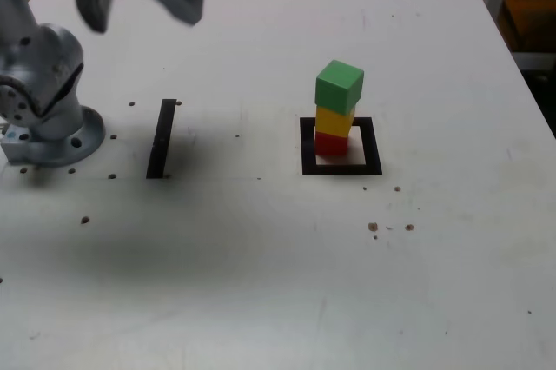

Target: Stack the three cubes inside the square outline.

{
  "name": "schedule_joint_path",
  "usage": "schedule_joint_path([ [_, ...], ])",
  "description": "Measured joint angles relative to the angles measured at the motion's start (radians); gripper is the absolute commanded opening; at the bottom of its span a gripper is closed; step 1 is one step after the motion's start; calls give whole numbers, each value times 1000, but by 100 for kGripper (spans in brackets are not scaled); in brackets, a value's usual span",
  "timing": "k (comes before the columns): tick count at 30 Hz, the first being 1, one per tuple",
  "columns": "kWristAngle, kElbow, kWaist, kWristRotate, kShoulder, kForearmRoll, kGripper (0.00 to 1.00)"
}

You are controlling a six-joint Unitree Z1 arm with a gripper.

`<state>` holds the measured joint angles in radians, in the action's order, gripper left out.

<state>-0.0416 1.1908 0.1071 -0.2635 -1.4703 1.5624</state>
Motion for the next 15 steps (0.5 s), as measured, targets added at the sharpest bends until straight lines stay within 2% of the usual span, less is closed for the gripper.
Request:
schedule_joint_path([
  [6, -23, -211, -70, -3, 61, -146, 100],
  [10, 19, -292, -132, 13, 88, -198, 100],
  [15, 44, -316, -177, 34, 79, -214, 100],
])
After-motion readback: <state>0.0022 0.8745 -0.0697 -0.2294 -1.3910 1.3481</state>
